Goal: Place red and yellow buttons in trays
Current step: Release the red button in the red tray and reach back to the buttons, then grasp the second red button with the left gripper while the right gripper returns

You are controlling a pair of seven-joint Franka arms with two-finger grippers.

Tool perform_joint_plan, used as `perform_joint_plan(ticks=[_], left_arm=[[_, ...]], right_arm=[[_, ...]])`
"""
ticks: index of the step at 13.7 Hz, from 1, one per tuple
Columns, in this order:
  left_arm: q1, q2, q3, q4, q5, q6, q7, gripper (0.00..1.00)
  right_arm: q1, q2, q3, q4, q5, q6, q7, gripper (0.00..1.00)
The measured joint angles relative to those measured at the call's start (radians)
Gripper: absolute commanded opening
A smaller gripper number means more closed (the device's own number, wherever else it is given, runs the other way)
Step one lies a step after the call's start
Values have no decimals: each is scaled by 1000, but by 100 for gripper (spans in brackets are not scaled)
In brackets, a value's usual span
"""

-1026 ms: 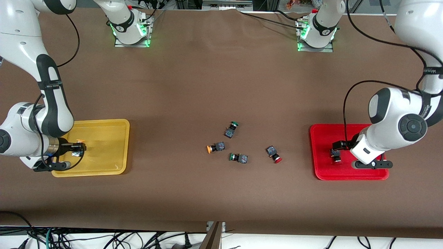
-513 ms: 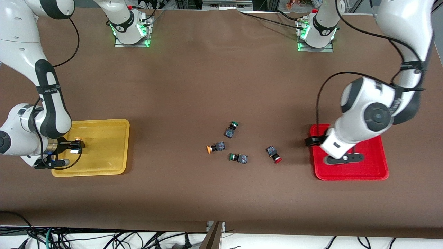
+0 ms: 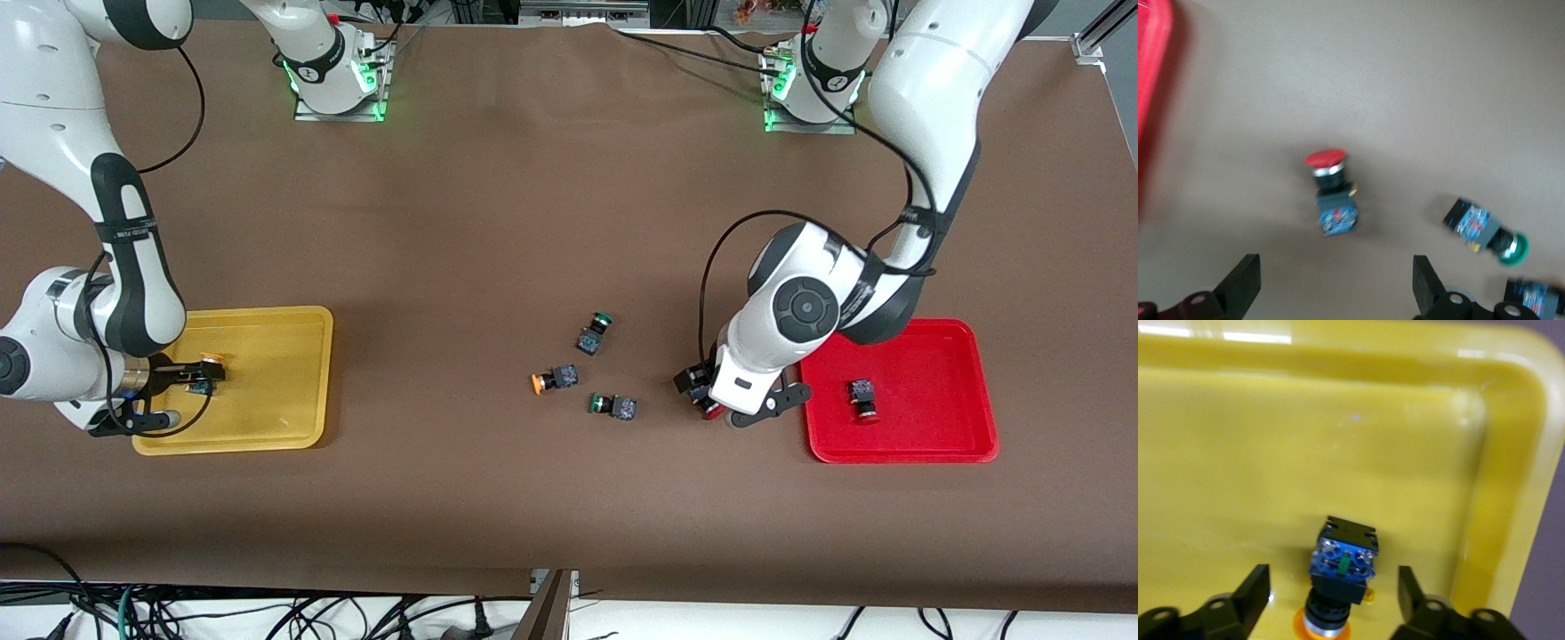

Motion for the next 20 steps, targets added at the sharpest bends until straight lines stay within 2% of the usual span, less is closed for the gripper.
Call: perform_joint_plan(ticks=[3, 7, 9, 10, 11, 12, 16, 18, 20], left_arm=[[-10, 78, 46, 7, 2, 86, -29, 100], [-96, 125, 140, 12, 3, 140, -78, 98], [-137, 132, 167, 13, 3, 144, -91, 35], [-145, 132, 171, 14, 3, 145, -101, 18], [-148, 132, 173, 17, 3, 145, -109, 6], [-148, 132, 175, 20, 3, 145, -111, 0], [-147, 132, 179, 34, 3, 145, -111, 0], [-145, 131, 180, 43, 4, 140, -111, 0], [-143, 112, 180, 63, 5, 82, -101, 0]], right_arm=[[39, -34, 22, 26, 4, -13, 28, 99], [163, -48, 30, 31, 4, -21, 268, 99], [242, -49, 33, 32, 5, -21, 450, 99], [284, -49, 34, 32, 5, -21, 548, 99], [327, -49, 34, 35, 5, -20, 649, 99], [371, -49, 34, 42, 5, -19, 760, 99], [535, -47, 34, 82, 5, 8, 1221, 99], [602, -36, 34, 88, 5, 97, 1417, 99], [660, -8, 34, 89, 5, 206, 1588, 99]])
